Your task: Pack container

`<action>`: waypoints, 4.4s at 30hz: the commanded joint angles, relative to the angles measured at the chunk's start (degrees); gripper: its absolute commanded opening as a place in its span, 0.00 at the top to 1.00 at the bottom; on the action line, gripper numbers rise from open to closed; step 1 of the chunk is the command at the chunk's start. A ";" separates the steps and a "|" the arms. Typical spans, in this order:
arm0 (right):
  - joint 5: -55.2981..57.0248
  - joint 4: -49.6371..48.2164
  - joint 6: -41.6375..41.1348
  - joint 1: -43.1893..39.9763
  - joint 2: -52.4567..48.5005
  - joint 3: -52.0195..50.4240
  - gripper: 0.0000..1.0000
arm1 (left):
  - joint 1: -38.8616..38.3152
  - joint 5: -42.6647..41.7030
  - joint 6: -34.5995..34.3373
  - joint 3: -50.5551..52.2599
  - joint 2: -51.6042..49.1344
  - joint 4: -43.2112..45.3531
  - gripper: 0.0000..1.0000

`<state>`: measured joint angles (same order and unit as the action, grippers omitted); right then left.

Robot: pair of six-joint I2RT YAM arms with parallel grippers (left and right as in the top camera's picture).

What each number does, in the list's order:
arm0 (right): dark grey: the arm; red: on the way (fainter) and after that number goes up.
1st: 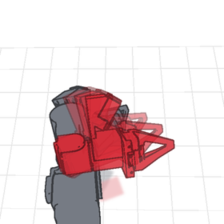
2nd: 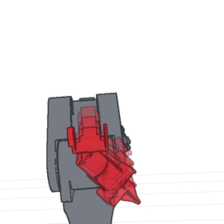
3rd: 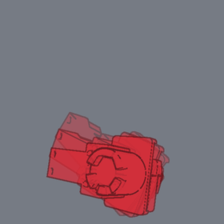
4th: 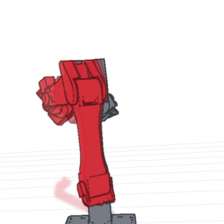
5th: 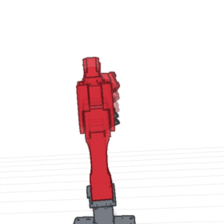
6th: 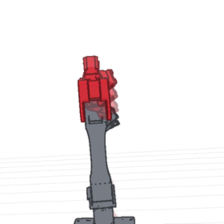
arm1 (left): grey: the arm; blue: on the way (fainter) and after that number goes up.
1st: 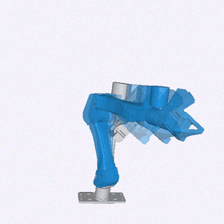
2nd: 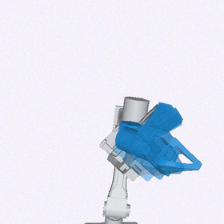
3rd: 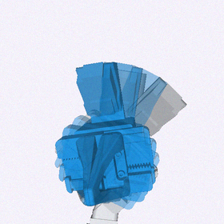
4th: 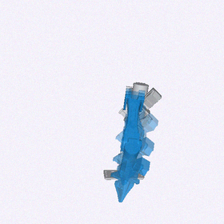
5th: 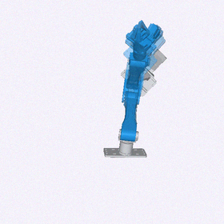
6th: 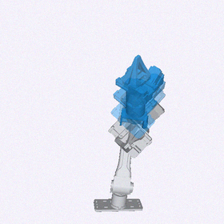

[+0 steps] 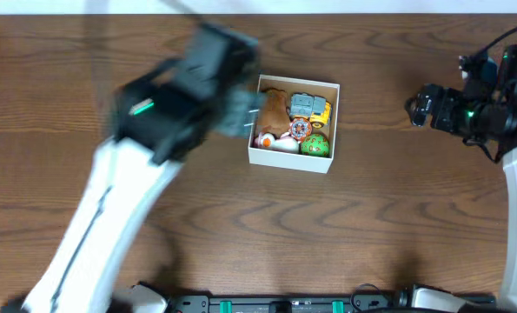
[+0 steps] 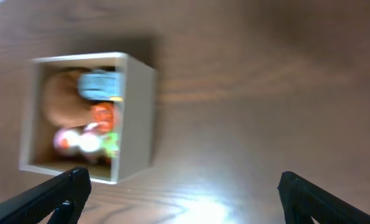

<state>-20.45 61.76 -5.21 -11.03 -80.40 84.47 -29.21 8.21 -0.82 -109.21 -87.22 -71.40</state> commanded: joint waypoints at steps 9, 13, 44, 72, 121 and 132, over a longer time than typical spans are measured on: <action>-13.44 1.44 18.36 2.01 21.40 -0.04 0.01 | 15.26 8.39 -9.81 0.22 12.35 -12.85 0.02; -12.44 1.18 18.36 1.99 27.52 -0.04 0.01 | 15.87 8.41 -9.79 0.22 12.87 -12.83 0.02; -6.12 1.22 20.61 2.12 35.91 -4.61 0.01 | 15.87 8.39 -9.81 0.22 12.63 -12.79 0.02; 4.22 -28.39 17.68 12.13 80.08 -73.42 0.01 | 15.87 8.39 -9.81 0.22 12.63 -12.79 0.02; 5.03 -29.83 17.66 12.13 80.08 -75.89 0.01 | 16.85 8.37 -10.47 4.59 23.98 -4.81 0.02; 5.03 -29.83 17.66 12.13 80.08 -75.89 0.01 | 25.35 6.82 -10.47 25.64 39.23 10.80 0.02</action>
<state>-15.81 31.92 13.39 0.58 -0.82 8.88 -5.52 15.62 -10.72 -88.60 -49.87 -62.02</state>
